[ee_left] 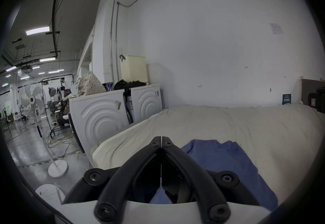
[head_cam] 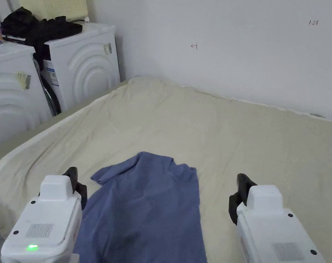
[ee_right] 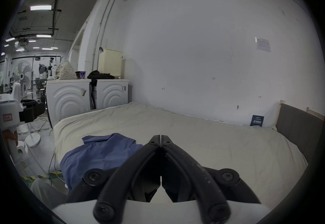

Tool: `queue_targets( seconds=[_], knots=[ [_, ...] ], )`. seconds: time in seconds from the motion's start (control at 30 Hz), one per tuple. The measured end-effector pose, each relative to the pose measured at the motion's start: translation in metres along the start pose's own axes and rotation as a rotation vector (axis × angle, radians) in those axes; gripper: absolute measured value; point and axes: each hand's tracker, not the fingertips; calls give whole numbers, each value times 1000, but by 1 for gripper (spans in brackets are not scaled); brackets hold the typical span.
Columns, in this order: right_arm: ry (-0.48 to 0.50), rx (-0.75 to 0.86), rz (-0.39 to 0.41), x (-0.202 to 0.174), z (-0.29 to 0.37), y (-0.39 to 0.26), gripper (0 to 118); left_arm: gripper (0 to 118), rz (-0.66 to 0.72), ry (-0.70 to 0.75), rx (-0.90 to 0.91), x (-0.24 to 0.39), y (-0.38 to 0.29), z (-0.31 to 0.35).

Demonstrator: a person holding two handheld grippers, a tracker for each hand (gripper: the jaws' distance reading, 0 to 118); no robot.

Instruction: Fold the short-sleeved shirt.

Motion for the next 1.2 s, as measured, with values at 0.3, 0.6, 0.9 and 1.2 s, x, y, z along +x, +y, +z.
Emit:
queue_targets(
  seconds=[0.3,0.6,0.9,1.2],
  knots=[
    [-40,-31,10,20,1,-7,1,21,70,-183,-305,29,-10,-52],
    [-162,-82,6,66,5,-20,1,114,88,-312,-644,104,-36,-131],
    [-253,-163,10,99,11,-43,1,72,-35,-286,-890,159,-108,-179],
    [-303,-185,-22,122,33,-50,1,4,-54,-334,-775,164,-85,-152]
  ],
)
